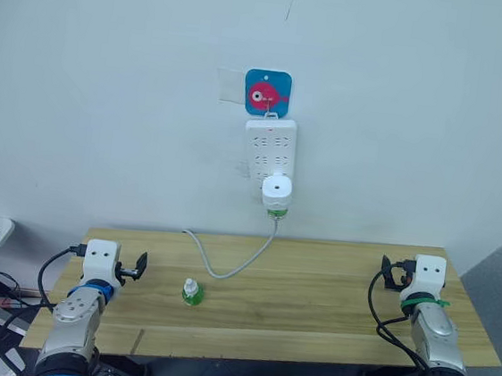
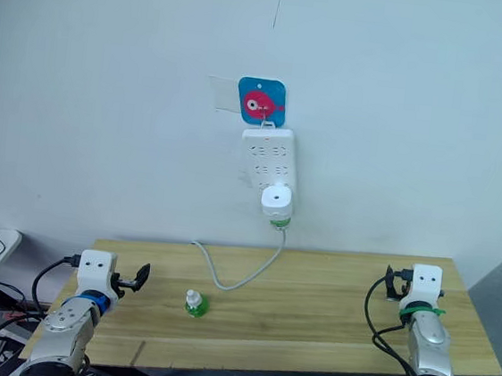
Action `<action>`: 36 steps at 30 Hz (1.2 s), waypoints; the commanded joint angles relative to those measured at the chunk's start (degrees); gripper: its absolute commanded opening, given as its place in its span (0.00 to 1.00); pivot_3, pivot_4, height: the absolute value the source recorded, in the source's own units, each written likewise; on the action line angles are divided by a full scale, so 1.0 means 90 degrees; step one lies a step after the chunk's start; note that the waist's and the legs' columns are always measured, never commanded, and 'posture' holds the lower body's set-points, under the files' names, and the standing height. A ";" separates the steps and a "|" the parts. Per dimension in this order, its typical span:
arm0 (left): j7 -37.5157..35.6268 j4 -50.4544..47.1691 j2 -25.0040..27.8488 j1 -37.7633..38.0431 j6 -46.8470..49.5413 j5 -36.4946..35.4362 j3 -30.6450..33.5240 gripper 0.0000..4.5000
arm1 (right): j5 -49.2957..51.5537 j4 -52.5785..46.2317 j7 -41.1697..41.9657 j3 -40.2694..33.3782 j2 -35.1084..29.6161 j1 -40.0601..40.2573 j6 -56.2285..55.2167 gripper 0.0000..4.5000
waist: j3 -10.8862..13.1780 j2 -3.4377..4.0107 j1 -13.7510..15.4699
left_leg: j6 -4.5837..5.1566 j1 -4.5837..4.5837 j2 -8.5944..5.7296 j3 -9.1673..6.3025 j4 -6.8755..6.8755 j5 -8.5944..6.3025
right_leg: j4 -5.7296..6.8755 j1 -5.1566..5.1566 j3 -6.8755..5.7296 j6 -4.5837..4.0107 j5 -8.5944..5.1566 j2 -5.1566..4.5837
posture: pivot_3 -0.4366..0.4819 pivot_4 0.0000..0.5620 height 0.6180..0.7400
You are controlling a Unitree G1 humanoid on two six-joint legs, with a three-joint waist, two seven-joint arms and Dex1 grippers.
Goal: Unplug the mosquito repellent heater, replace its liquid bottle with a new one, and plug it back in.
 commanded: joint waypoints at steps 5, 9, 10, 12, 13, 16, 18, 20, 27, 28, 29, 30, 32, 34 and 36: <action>-0.0052 -0.0209 0.0134 -0.0010 -0.0053 -0.0117 0.0132 0.99 | 0.0100 -0.0440 0.0019 -0.0086 -0.0034 0.0027 0.0070 1.00 | 0.0011 0.0004 0.0001 | 0.0001 0.0000 0.0000 0.0000 0.0000 -0.0001 | 0.0000 0.0000 0.0000 0.0000 0.0000 0.0000 | 0.40 0.14 1.00; -0.0085 -0.0213 0.0143 -0.0004 -0.0046 -0.0166 0.0144 0.99 | 0.0092 -0.0492 0.0031 -0.0076 -0.0031 0.0040 0.0106 1.00 | 0.0015 0.0009 0.0002 | 0.0002 0.0000 0.0000 0.0000 0.0000 -0.0001 | 0.0000 0.0001 0.0000 0.0001 -0.0001 0.0000 | 0.40 0.15 1.00; -0.0100 -0.0214 0.0142 -0.0003 -0.0032 -0.0189 0.0144 0.99 | 0.0094 -0.0501 0.0030 -0.0079 -0.0028 0.0043 0.0110 1.00 | 0.0015 0.0010 0.0002 | 0.0003 0.0000 0.0000 0.0000 0.0000 -0.0002 | 0.0000 0.0001 0.0000 0.0001 -0.0001 0.0000 | 0.40 0.15 1.00; -0.0139 -0.0220 0.0140 -0.0004 -0.0004 -0.0233 0.0149 0.99 | 0.0110 -0.0512 0.0031 -0.0086 -0.0016 0.0052 0.0126 1.00 | 0.0016 0.0011 0.0002 | 0.0003 0.0000 0.0000 0.0000 0.0000 -0.0002 | 0.0000 0.0001 0.0000 0.0001 -0.0001 0.0000 | 0.40 0.15 1.00; -0.0165 -0.0237 0.0138 0.0000 0.0019 -0.0270 0.0168 0.99 | 0.0120 -0.0516 0.0042 -0.0082 -0.0002 0.0068 0.0136 1.00 | 0.0018 0.0013 0.0002 | 0.0003 0.0000 0.0000 0.0000 0.0000 -0.0002 | 0.0000 0.0001 -0.0001 0.0001 -0.0001 0.0000 | 0.40 0.15 1.00; -0.0259 -0.0305 0.0134 0.0028 0.0102 -0.0401 0.0249 0.99 | 0.0123 -0.0550 0.0090 -0.0052 0.0021 0.0120 0.0147 1.00 | 0.0019 0.0014 0.0003 | 0.0003 0.0000 0.0000 0.0000 0.0000 -0.0002 | 0.0000 0.0001 -0.0001 0.0001 -0.0002 0.0000 | 0.40 0.15 1.00; -0.0291 -0.0358 0.0150 0.0064 0.0140 -0.0436 0.0259 0.99 | 0.0122 -0.0571 0.0115 -0.0043 0.0017 0.0127 0.0155 1.00 | 0.0022 0.0017 0.0003 | 0.0003 0.0000 0.0000 -0.0001 0.0000 -0.0002 | 0.0000 0.0001 -0.0001 0.0002 -0.0002 0.0000 | 0.41 0.16 1.00; -0.0305 -0.0405 0.0163 0.0106 0.0167 -0.0437 0.0260 0.99 | 0.0119 -0.0583 0.0127 -0.0041 0.0013 0.0128 0.0170 1.00 | 0.0049 0.0019 0.0003 | 0.0003 0.0001 0.0000 -0.0001 0.0000 -0.0002 | 0.0000 0.0003 -0.0001 0.0002 -0.0002 0.0000 | 0.41 0.16 1.00; -0.0599 -0.0771 0.0166 0.0257 0.0317 -0.0610 0.0298 0.99 | 0.0319 -0.1008 0.0425 -0.0041 0.0006 0.0215 0.0394 1.00 | 0.0085 0.0022 0.0003 | 0.0004 0.0001 0.0000 -0.0001 0.0000 -0.0002 | 0.0001 0.0003 -0.0002 0.0002 -0.0003 0.0000 | 0.40 0.17 1.00; -0.0722 -0.0894 0.0186 0.0310 0.0358 -0.0683 0.0307 0.99 | 0.0338 -0.1156 0.0493 -0.0018 -0.0011 0.0267 0.0450 1.00 | 0.0094 0.0021 0.0003 | 0.0004 0.0001 0.0001 -0.0001 0.0000 -0.0003 | 0.0001 0.0003 -0.0002 0.0002 -0.0003 0.0000 | 0.40 0.17 1.00; -0.0836 -0.1036 0.0219 0.0365 0.0395 -0.0755 0.0323 0.99 | 0.0366 -0.1334 0.0578 0.0002 -0.0027 0.0323 0.0531 1.00 | 0.0098 0.0020 0.0005 | 0.0004 0.0001 0.0002 -0.0001 0.0000 -0.0003 | 0.0001 0.0003 -0.0002 0.0002 -0.0003 0.0000 | 0.40 0.17 1.00; -0.0909 -0.1130 0.0241 0.0398 0.0424 -0.0803 0.0335 0.99 | 0.0380 -0.1458 0.0634 0.0008 -0.0034 0.0359 0.0596 1.00 | 0.0105 0.0018 0.0005 | 0.0004 0.0001 0.0002 -0.0002 0.0000 -0.0003 | 0.0001 0.0003 -0.0003 0.0002 -0.0003 0.0000 | 0.41 0.17 1.00; -0.1108 -0.1417 0.0328 0.0461 0.0559 -0.0996 0.0416 0.99 | 0.0449 -0.1862 0.0890 0.0080 -0.0079 0.0464 0.0825 1.00 | 0.0126 0.0016 0.0013 | 0.0004 0.0000 0.0003 -0.0004 0.0000 -0.0003 | 0.0001 0.0002 -0.0004 0.0002 -0.0004 0.0000 | 0.41 0.17 1.00; -0.1513 -0.1910 0.0510 0.0571 0.0769 -0.1193 0.0367 0.99 | 0.0586 -0.2452 0.1237 0.0209 -0.0142 0.0595 0.1130 1.00 | 0.0153 0.0018 0.0015 | 0.0004 0.0000 0.0003 -0.0004 0.0000 -0.0003 | 0.0002 0.0002 -0.0003 0.0002 -0.0004 0.0000 | 0.41 0.18 1.00; -0.1929 -0.2495 0.0688 0.0672 0.1030 -0.1367 0.0243 0.99 | 0.0737 -0.3060 0.1483 0.0316 -0.0192 0.0713 0.1424 1.00 | 0.0182 0.0024 0.0017 | 0.0004 -0.0001 0.0005 -0.0005 0.0001 -0.0003 | 0.0005 0.0001 -0.0005 0.0001 -0.0004 0.0000 | 0.41 0.18 1.00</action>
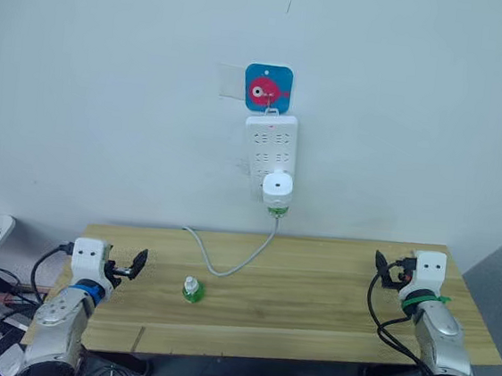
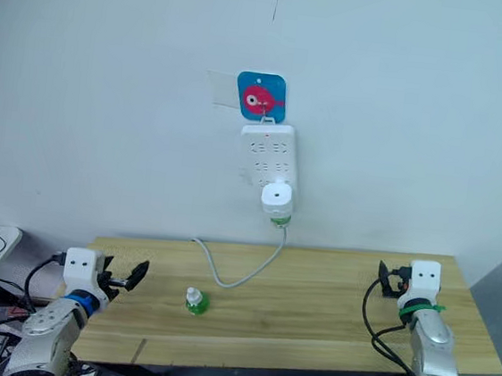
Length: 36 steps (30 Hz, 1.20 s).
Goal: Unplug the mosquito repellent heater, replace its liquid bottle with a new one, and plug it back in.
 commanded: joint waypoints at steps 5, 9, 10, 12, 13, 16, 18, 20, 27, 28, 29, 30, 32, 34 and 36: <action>-0.1092 -0.2079 0.0614 -0.0229 0.1080 -0.0729 -0.0246 0.99 | 0.0624 -0.2153 0.0651 0.0300 -0.0121 0.0100 0.0979 1.00 | 0.0053 0.0014 0.0061 | 0.0000 -0.0001 0.0001 0.0000 0.0001 0.0000 | -0.0001 0.0001 -0.0002 0.0000 0.0000 -0.0001 | 0.42 0.19 1.00; -0.1589 -0.2382 0.0785 -0.0875 0.1492 -0.0924 -0.0557 0.79 | 0.0961 -0.3074 0.0754 0.0525 -0.0006 -0.0003 0.1511 1.00 | 0.0088 0.0009 0.0150 | 0.0000 0.0000 0.0001 0.0001 0.0001 0.0000 | 0.0001 0.0000 -0.0006 0.0000 0.0000 0.0000 | 0.42 0.19 1.00; -0.1633 -0.2406 0.0798 -0.1058 0.1608 -0.0950 -0.0626 0.73 | 0.1033 -0.3276 0.0792 0.0599 0.0008 -0.0020 0.1636 1.00 | 0.0101 0.0010 0.0154 | -0.0001 -0.0001 0.0003 0.0000 0.0001 0.0000 | 0.0001 0.0001 -0.0008 0.0000 0.0000 0.0001 | 0.41 0.19 1.00; -0.1771 -0.2437 0.0809 -0.1437 0.1799 -0.0972 -0.0805 0.73 | 0.1176 -0.3662 0.0881 0.0770 0.0031 -0.0074 0.1888 1.00 | 0.0123 0.0003 0.0152 | -0.0001 -0.0001 0.0003 0.0001 0.0001 0.0000 | 0.0001 0.0000 -0.0006 0.0001 0.0000 0.0003 | 0.40 0.19 1.00; -0.1826 -0.2429 0.0807 -0.1552 0.1854 -0.0970 -0.0856 0.73 | 0.1222 -0.3778 0.0896 0.0816 0.0035 -0.0094 0.1976 1.00 | 0.0133 -0.0001 0.0151 | -0.0001 -0.0002 0.0004 0.0001 0.0001 0.0000 | 0.0001 -0.0001 -0.0007 0.0000 0.0000 0.0003 | 0.40 0.19 1.00; -0.2027 -0.2145 0.0671 -0.2197 0.1936 -0.0885 -0.1182 0.73 | 0.1380 -0.4126 0.0894 0.0953 0.0072 -0.0233 0.2295 1.00 | 0.0162 -0.0020 0.0149 | -0.0001 -0.0003 0.0003 0.0002 0.0001 0.0000 | -0.0002 -0.0003 -0.0005 0.0001 0.0000 0.0003 | 0.38 0.19 1.00; -0.2235 -0.1667 0.0556 -0.2677 0.1839 -0.0767 -0.1405 0.73 | 0.1490 -0.4272 0.0855 0.1024 0.0118 -0.0333 0.2499 1.00 | 0.0183 -0.0028 0.0147 | -0.0002 -0.0005 0.0003 0.0002 0.0004 0.0001 | -0.0001 -0.0004 -0.0007 0.0001 0.0000 0.0003 | 0.37 0.19 1.00; -0.2461 -0.1130 0.0452 -0.3150 0.1680 -0.0646 -0.1588 0.73 | 0.1523 -0.4408 0.0809 0.1100 0.0164 -0.0397 0.2664 1.00 | 0.0188 -0.0029 0.0142 | -0.0002 -0.0005 0.0002 0.0003 0.0006 0.0001 | -0.0001 -0.0004 -0.0006 0.0001 0.0001 0.0004 | 0.35 0.19 1.00; -0.3033 0.0875 -0.0025 -0.4679 0.0816 -0.0136 -0.1970 0.73 | 0.1502 -0.4700 0.0548 0.1154 0.0198 -0.0426 0.2968 1.00 | 0.0205 -0.0046 0.0103 | -0.0002 -0.0012 0.0000 0.0004 0.0007 0.0001 | -0.0003 -0.0012 -0.0005 0.0001 0.0001 0.0005 | 0.31 0.20 1.00; -0.3115 0.1102 -0.0079 -0.4833 0.0711 -0.0087 -0.1989 0.73 | 0.1486 -0.4743 0.0528 0.1162 0.0185 -0.0398 0.2987 1.00 | 0.0209 -0.0046 0.0090 | -0.0002 -0.0015 0.0001 0.0004 0.0006 0.0001 | -0.0005 -0.0016 -0.0005 0.0001 0.0001 0.0005 | 0.30 0.20 1.00; -0.3199 0.1319 -0.0128 -0.4974 0.0603 -0.0031 -0.2012 0.73 | 0.1486 -0.4798 0.0509 0.1157 0.0169 -0.0360 0.3014 1.00 | 0.0212 -0.0047 0.0072 | -0.0002 -0.0017 0.0001 0.0004 0.0006 0.0001 | -0.0005 -0.0016 -0.0005 0.0002 0.0001 0.0005 | 0.30 0.21 1.00; -0.3280 0.1544 -0.0177 -0.5113 0.0491 0.0034 -0.2032 0.73 | 0.1492 -0.4859 0.0486 0.1147 0.0151 -0.0319 0.3047 1.00 | 0.0216 -0.0048 0.0050 | -0.0002 -0.0018 0.0001 0.0004 0.0006 0.0001 | -0.0005 -0.0017 -0.0005 0.0002 0.0001 0.0005 | 0.29 0.21 1.00; -0.3403 0.1916 -0.0250 -0.5318 0.0285 0.0146 -0.2051 0.73 | 0.1507 -0.4955 0.0443 0.1127 0.0126 -0.0259 0.3108 1.00 | 0.0225 -0.0050 -0.0001 | -0.0001 -0.0020 0.0001 0.0003 0.0006 0.0001 | -0.0006 -0.0018 -0.0005 0.0003 0.0000 0.0005 | 0.28 0.21 1.00; -0.3481 0.2280 -0.0318 -0.5519 0.0091 0.0240 -0.2046 0.73 | 0.1538 -0.5049 0.0362 0.1088 0.0138 -0.0215 0.3192 1.00 | 0.0237 -0.0053 -0.0047 | -0.0001 -0.0023 0.0001 0.0004 0.0006 0.0000 | -0.0006 -0.0021 -0.0004 0.0003 0.0000 0.0004 | 0.27 0.21 1.00; -0.3520 0.2635 -0.0393 -0.5726 -0.0083 0.0330 -0.2036 0.73 | 0.1577 -0.5133 0.0283 0.1061 0.0154 -0.0210 0.3275 1.00 | 0.0262 -0.0060 -0.0082 | -0.0001 -0.0023 0.0001 0.0004 0.0007 0.0001 | -0.0004 -0.0021 -0.0003 0.0004 0.0000 0.0004 | 0.26 0.21 1.00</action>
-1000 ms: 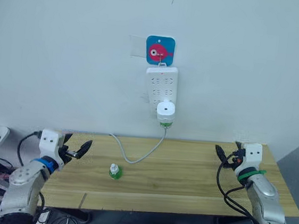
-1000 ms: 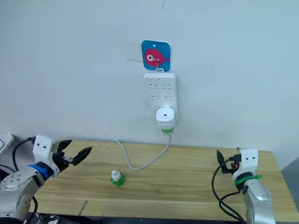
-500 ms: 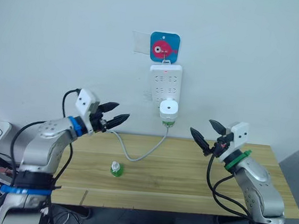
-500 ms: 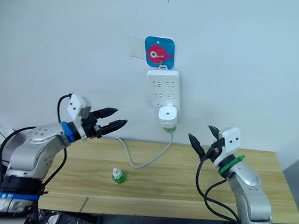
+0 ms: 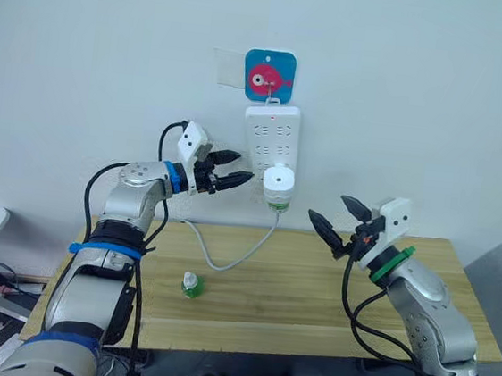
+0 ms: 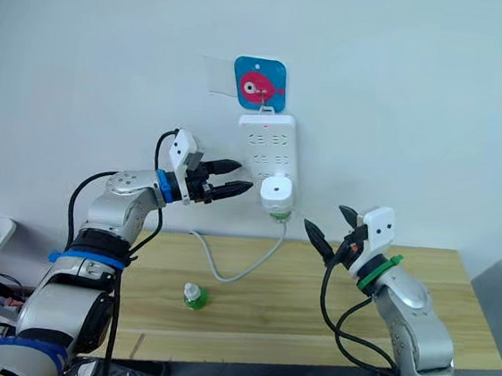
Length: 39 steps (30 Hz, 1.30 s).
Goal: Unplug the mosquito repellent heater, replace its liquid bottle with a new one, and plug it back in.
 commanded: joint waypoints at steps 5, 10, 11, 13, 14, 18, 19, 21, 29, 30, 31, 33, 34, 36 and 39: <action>-0.0124 0.0911 -0.0224 -0.0696 -0.0652 0.0283 0.0071 0.73 | 0.0106 -0.0496 -0.0206 -0.0114 0.0013 -0.0037 0.0178 1.00 | 0.0051 -0.0024 -0.0111 | 0.0000 0.0000 0.0001 -0.0001 0.0000 0.0000 | 0.0006 -0.0001 -0.0002 0.0001 0.0000 0.0001 | 0.25 0.22 1.00; -0.0130 0.1295 -0.0382 -0.0912 -0.0903 0.0389 0.0105 0.73 | 0.0122 -0.0625 -0.0220 -0.0103 -0.0020 0.0022 0.0270 1.00 | 0.0059 -0.0032 -0.0070 | 0.0000 -0.0001 -0.0002 -0.0005 0.0009 0.0000 | 0.0004 0.0009 -0.0009 0.0007 0.0003 -0.0005 | 0.24 0.22 1.00; -0.0149 0.1346 -0.0415 -0.0938 -0.0933 0.0400 0.0104 0.73 | 0.0127 -0.0635 -0.0220 -0.0102 -0.0025 0.0022 0.0284 1.00 | 0.0059 -0.0033 -0.0059 | 0.0000 -0.0001 -0.0003 -0.0005 0.0011 0.0000 | 0.0005 0.0011 -0.0011 0.0008 0.0003 -0.0005 | 0.24 0.22 1.00; -0.0201 0.1433 -0.0469 -0.0975 -0.0970 0.0428 0.0096 0.73 | 0.0138 -0.0665 -0.0219 -0.0088 -0.0031 0.0023 0.0314 1.00 | 0.0059 -0.0034 -0.0049 | 0.0000 -0.0001 -0.0002 -0.0005 0.0011 0.0001 | 0.0004 0.0012 -0.0012 0.0009 0.0003 -0.0005 | 0.24 0.22 1.00; -0.0265 0.1454 -0.0507 -0.0991 -0.0966 0.0434 0.0078 0.73 | 0.0147 -0.0667 -0.0210 -0.0077 -0.0032 0.0014 0.0328 1.00 | 0.0060 -0.0035 -0.0049 | 0.0000 -0.0001 -0.0002 -0.0005 0.0011 0.0000 | 0.0004 0.0012 -0.0012 0.0009 0.0003 -0.0005 | 0.24 0.22 1.00; -0.0578 0.1324 -0.0647 -0.1016 -0.0769 0.0344 0.0072 0.73 | 0.0154 -0.0658 -0.0186 -0.0057 -0.0033 -0.0010 0.0357 1.00 | 0.0063 -0.0037 -0.0084 | 0.0000 -0.0008 -0.0001 -0.0004 0.0009 0.0000 | 0.0004 0.0001 -0.0009 0.0008 0.0003 -0.0003 | 0.25 0.23 1.00; -0.0630 0.1282 -0.0667 -0.1013 -0.0720 0.0327 0.0080 0.73 | 0.0155 -0.0660 -0.0184 -0.0056 -0.0033 -0.0008 0.0359 1.00 | 0.0063 -0.0037 -0.0094 | 0.0000 -0.0012 -0.0001 -0.0005 0.0009 0.0000 | 0.0004 -0.0004 -0.0010 0.0008 0.0003 -0.0003 | 0.25 0.23 1.00; -0.0726 0.1156 -0.0714 -0.1005 -0.0631 0.0308 0.0080 0.73 | 0.0158 -0.0655 -0.0169 -0.0040 -0.0034 -0.0018 0.0367 1.00 | 0.0067 -0.0037 -0.0117 | 0.0000 -0.0015 -0.0001 -0.0005 0.0008 0.0000 | 0.0003 -0.0006 -0.0009 0.0009 0.0003 -0.0003 | 0.25 0.23 1.00; -0.0877 0.0836 -0.0666 -0.0869 -0.0335 0.0222 0.0173 0.56 | 0.0192 -0.0849 -0.0140 0.0051 -0.0034 -0.0004 0.0505 1.00 | 0.0119 -0.0037 -0.0135 | 0.0000 -0.0016 -0.0001 -0.0005 0.0009 0.0000 | 0.0004 -0.0008 -0.0009 0.0010 0.0002 -0.0003 | 0.26 0.25 1.00; -0.0892 0.0803 -0.0646 -0.0842 -0.0297 0.0216 0.0182 0.48 | 0.0209 -0.0915 -0.0146 0.0056 -0.0035 0.0009 0.0552 1.00 | 0.0127 -0.0036 -0.0138 | 0.0000 -0.0016 0.0000 -0.0005 0.0009 0.0000 | 0.0005 -0.0008 -0.0008 0.0010 0.0002 -0.0003 | 0.26 0.25 1.00; -0.0886 0.0769 -0.0630 -0.0816 -0.0261 0.0212 0.0197 0.41 | 0.0233 -0.0996 -0.0154 0.0060 -0.0041 0.0026 0.0609 1.00 | 0.0137 -0.0034 -0.0138 | 0.0000 -0.0016 0.0000 -0.0006 0.0009 0.0000 | 0.0005 -0.0008 -0.0009 0.0010 0.0002 -0.0002 | 0.26 0.26 1.00; -0.0830 0.0714 -0.0619 -0.0776 -0.0183 0.0191 0.0252 0.31 | 0.0270 -0.1155 -0.0174 0.0069 -0.0058 0.0053 0.0724 1.00 | 0.0146 -0.0034 -0.0141 | 0.0000 -0.0017 0.0001 -0.0007 0.0008 0.0000 | 0.0004 -0.0010 -0.0009 0.0010 0.0002 -0.0002 | 0.26 0.27 1.00; -0.0786 0.0691 -0.0620 -0.0761 -0.0150 0.0182 0.0277 0.30 | 0.0277 -0.1220 -0.0189 0.0081 -0.0064 0.0050 0.0778 1.00 | 0.0152 -0.0032 -0.0141 | 0.0001 -0.0017 0.0001 -0.0008 0.0007 0.0000 | 0.0002 -0.0010 -0.0009 0.0011 0.0002 -0.0002 | 0.26 0.27 1.00; -0.0682 0.0686 -0.0637 -0.0741 -0.0145 0.0204 0.0285 0.30 | 0.0268 -0.1296 -0.0258 0.0138 -0.0045 -0.0014 0.0882 1.00 | 0.0171 -0.0034 -0.0145 | 0.0001 -0.0017 0.0000 -0.0008 0.0007 0.0000 | 0.0002 -0.0010 -0.0008 0.0013 0.0000 -0.0002 | 0.26 0.27 1.00; -0.0599 0.0639 -0.0700 -0.0698 -0.0094 0.0208 0.0263 0.30 | 0.0126 -0.1239 -0.0410 0.0381 0.0040 -0.0283 0.0984 1.00 | 0.0223 -0.0035 -0.0156 | 0.0001 -0.0016 0.0000 -0.0006 0.0008 0.0000 | 0.0004 -0.0010 -0.0005 0.0013 0.0001 -0.0002 | 0.25 0.28 1.00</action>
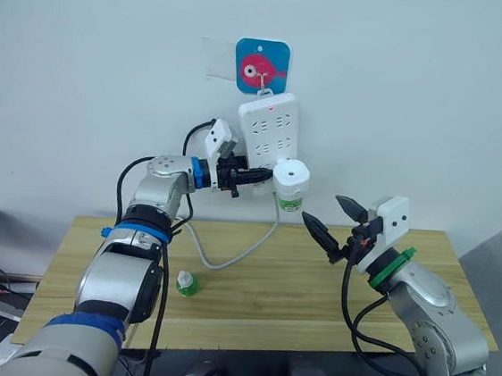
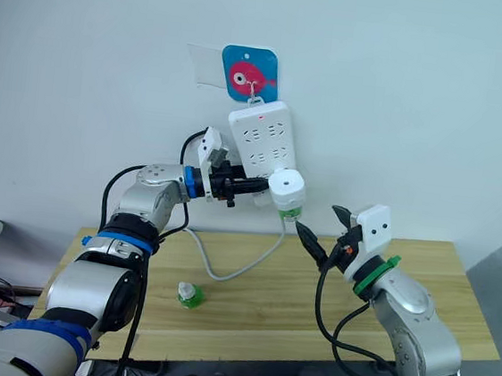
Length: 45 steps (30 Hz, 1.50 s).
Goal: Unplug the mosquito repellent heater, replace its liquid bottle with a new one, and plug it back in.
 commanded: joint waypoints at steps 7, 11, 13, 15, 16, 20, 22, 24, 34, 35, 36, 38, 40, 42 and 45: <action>0.0121 -0.0346 -0.0138 0.0047 0.0073 -0.0015 -0.0005 0.30 | -0.0774 0.0387 -0.0712 0.0766 0.0535 -0.1029 -0.0020 1.00 | 0.0027 -0.0005 0.0002 | 0.0000 -0.0001 -0.0003 -0.0004 0.0000 0.0000 | 0.0000 -0.0001 -0.0003 0.0000 0.0000 -0.0001 | 0.25 0.29 1.00; 0.0131 -0.0327 -0.0121 0.0032 0.0012 0.0053 -0.0044 0.30 | -0.1173 0.0674 -0.0878 0.0920 0.0658 -0.1316 -0.0152 1.00 | 0.0027 -0.0005 0.0006 | 0.0000 -0.0002 -0.0004 -0.0004 0.0001 0.0000 | -0.0001 -0.0003 -0.0003 -0.0001 0.0001 -0.0003 | 0.25 0.29 1.00; 0.0139 -0.0316 -0.0116 0.0030 -0.0001 0.0059 -0.0042 0.30 | -0.1326 0.0840 -0.0917 0.0978 0.0716 -0.1435 -0.0236 1.00 | 0.0028 -0.0005 0.0004 | 0.0000 -0.0003 -0.0004 -0.0004 0.0000 0.0000 | -0.0001 -0.0004 -0.0002 -0.0001 0.0001 -0.0003 | 0.25 0.29 1.00; 0.0151 -0.0315 -0.0115 0.0028 -0.0012 0.0062 -0.0036 0.30 | -0.1466 0.1024 -0.0939 0.1038 0.0794 -0.1558 -0.0345 1.00 | 0.0028 -0.0005 0.0003 | 0.0000 -0.0003 -0.0004 -0.0004 0.0000 0.0000 | -0.0001 -0.0004 -0.0003 -0.0001 0.0001 -0.0003 | 0.25 0.29 1.00; 0.0160 -0.0317 -0.0115 0.0027 -0.0012 0.0062 -0.0032 0.30 | -0.1527 0.1119 -0.0958 0.1061 0.0843 -0.1625 -0.0405 1.00 | 0.0028 -0.0005 0.0002 | 0.0000 -0.0002 -0.0004 -0.0004 0.0000 0.0000 | 0.0000 -0.0003 -0.0003 -0.0001 0.0001 -0.0003 | 0.25 0.29 1.00; 0.0186 -0.0359 -0.0117 0.0060 -0.0048 0.0093 -0.0055 0.30 | -0.1747 0.1421 -0.0967 0.1122 0.0975 -0.1831 -0.0650 1.00 | 0.0029 -0.0004 0.0002 | 0.0000 -0.0002 -0.0004 -0.0005 0.0001 0.0000 | 0.0001 -0.0003 -0.0003 -0.0001 0.0001 -0.0003 | 0.26 0.29 1.00; 0.0198 -0.0367 -0.0118 0.0064 -0.0047 0.0091 -0.0047 0.30 | -0.1814 0.1517 -0.0949 0.1108 0.1018 -0.1881 -0.0721 1.00 | 0.0029 -0.0004 0.0003 | 0.0000 -0.0003 -0.0004 -0.0005 0.0001 0.0000 | 0.0000 -0.0004 -0.0003 -0.0001 0.0001 -0.0003 | 0.26 0.29 1.00; 0.0214 -0.0374 -0.0115 0.0071 -0.0053 0.0090 -0.0040 0.30 | -0.1842 0.1585 -0.0921 0.1093 0.1052 -0.1914 -0.0769 1.00 | 0.0029 -0.0004 0.0004 | 0.0000 -0.0003 -0.0004 -0.0006 0.0000 0.0000 | -0.0001 -0.0004 -0.0004 -0.0001 0.0001 -0.0003 | 0.26 0.29 1.00; 0.0302 -0.0301 -0.0070 0.0044 -0.0120 0.0145 -0.0023 0.30 | -0.1785 0.1564 -0.0685 0.1077 0.1063 -0.1876 -0.0820 0.66 | 0.0029 -0.0004 0.0004 | 0.0000 -0.0002 -0.0004 -0.0007 0.0001 0.0000 | 0.0001 -0.0004 -0.0003 -0.0001 0.0001 -0.0003 | 0.27 0.30 1.00; 0.0315 -0.0282 -0.0065 0.0035 -0.0126 0.0152 -0.0020 0.30 | -0.1774 0.1517 -0.0671 0.1067 0.1046 -0.1850 -0.0803 0.66 | 0.0029 -0.0004 0.0004 | 0.0000 -0.0002 -0.0004 -0.0007 0.0000 0.0000 | 0.0001 -0.0004 -0.0004 -0.0001 0.0001 -0.0003 | 0.27 0.30 1.00; 0.0348 -0.0260 -0.0063 0.0027 -0.0117 0.0144 0.0001 0.30 | -0.1761 0.1436 -0.0655 0.1048 0.1014 -0.1800 -0.0779 0.66 | 0.0029 -0.0004 0.0004 | 0.0000 -0.0002 -0.0004 -0.0007 0.0000 0.0000 | 0.0000 -0.0004 -0.0004 -0.0001 0.0001 -0.0003 | 0.28 0.29 1.00; 0.0425 -0.0204 -0.0049 0.0001 -0.0110 0.0151 0.0031 0.30 | -0.1727 0.1198 -0.0601 0.1005 0.0902 -0.1652 -0.0687 0.66 | 0.0029 -0.0004 0.0012 | 0.0000 -0.0003 -0.0004 -0.0008 0.0000 0.0000 | -0.0001 -0.0004 -0.0004 -0.0001 0.0001 -0.0003 | 0.28 0.29 1.00; 0.0504 -0.0130 -0.0024 -0.0025 -0.0128 0.0184 0.0042 0.30 | -0.1639 0.0927 -0.0556 0.0926 0.0795 -0.1485 -0.0552 0.66 | 0.0029 -0.0004 0.0030 | 0.0000 -0.0008 -0.0005 -0.0010 0.0000 0.0000 | -0.0004 -0.0005 -0.0007 -0.0001 0.0001 -0.0003 | 0.28 0.29 1.00; 0.0554 -0.0061 0.0003 -0.0044 -0.0178 0.0218 0.0045 0.30 | -0.1547 0.0677 -0.0514 0.0850 0.0702 -0.1327 -0.0417 0.66 | 0.0029 -0.0004 0.0030 | 0.0000 -0.0017 -0.0004 -0.0015 0.0000 0.0000 | -0.0011 -0.0008 -0.0011 -0.0001 0.0000 -0.0003 | 0.28 0.29 1.00; 0.0569 -0.0006 0.0027 -0.0066 -0.0223 0.0222 0.0064 0.30 | -0.1470 0.0428 -0.0511 0.0751 0.0629 -0.1166 -0.0243 0.66 | 0.0029 -0.0004 0.0009 | -0.0001 -0.0034 -0.0006 -0.0008 0.0005 0.0000 | -0.0003 -0.0032 -0.0003 -0.0001 0.0001 -0.0004 | 0.27 0.29 1.00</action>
